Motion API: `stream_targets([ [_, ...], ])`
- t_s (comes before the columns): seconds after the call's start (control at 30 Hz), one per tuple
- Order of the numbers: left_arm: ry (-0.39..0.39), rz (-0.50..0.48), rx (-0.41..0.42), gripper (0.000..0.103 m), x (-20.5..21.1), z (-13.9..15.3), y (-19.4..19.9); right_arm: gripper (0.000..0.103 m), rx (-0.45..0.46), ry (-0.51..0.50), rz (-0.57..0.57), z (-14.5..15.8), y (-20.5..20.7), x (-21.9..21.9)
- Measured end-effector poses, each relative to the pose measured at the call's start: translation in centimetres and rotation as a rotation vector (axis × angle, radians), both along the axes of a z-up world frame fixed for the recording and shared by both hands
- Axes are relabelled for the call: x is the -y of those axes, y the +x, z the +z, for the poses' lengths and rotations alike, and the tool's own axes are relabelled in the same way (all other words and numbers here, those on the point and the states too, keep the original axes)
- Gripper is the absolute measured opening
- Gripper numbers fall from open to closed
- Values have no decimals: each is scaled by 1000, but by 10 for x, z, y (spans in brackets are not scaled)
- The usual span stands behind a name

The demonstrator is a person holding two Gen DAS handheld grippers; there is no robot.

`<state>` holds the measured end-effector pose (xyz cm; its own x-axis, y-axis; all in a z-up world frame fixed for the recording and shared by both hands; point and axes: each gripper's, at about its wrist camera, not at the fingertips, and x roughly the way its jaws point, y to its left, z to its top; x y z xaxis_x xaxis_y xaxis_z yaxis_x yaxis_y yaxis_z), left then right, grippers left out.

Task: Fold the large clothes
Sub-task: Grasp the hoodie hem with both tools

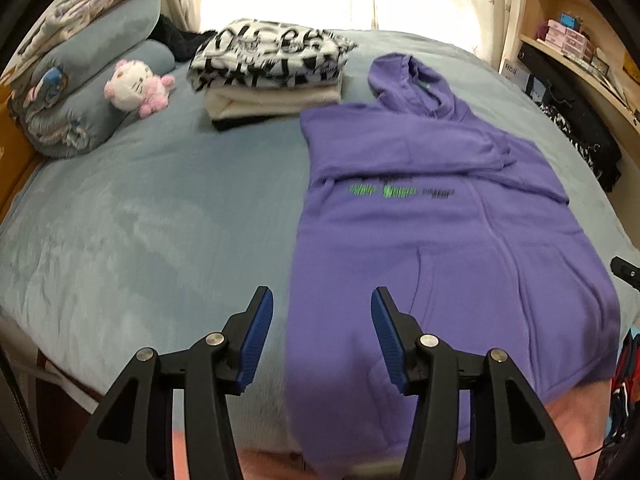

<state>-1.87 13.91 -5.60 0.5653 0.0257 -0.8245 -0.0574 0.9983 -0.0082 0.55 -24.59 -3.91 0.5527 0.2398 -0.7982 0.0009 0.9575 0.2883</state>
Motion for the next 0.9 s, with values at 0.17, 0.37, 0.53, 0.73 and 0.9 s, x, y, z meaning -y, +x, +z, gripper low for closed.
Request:
stream_targets([
  [0.17, -18, -2, -53, 50, -3, -22, -20, 35, -43, -15, -33, -14, -23, 24],
  [0.37, -95, -21, -120, 51, -5, -49, -34, 35, -102, -5, -81, -31, -42, 55],
  [0.53, -155, -41, -141, 53, -5, -63, -39, 35, -110, 30, -96, -36, -52, 77],
  [0.73, -183, -69, -108, 62, -6, -68, -45, 36, -90, 30, -104, -30, -62, 94],
  [0.9, -247, -95, -103, 65, -8, -72, -51, 36, -130, 24, -105, -39, -68, 106],
])
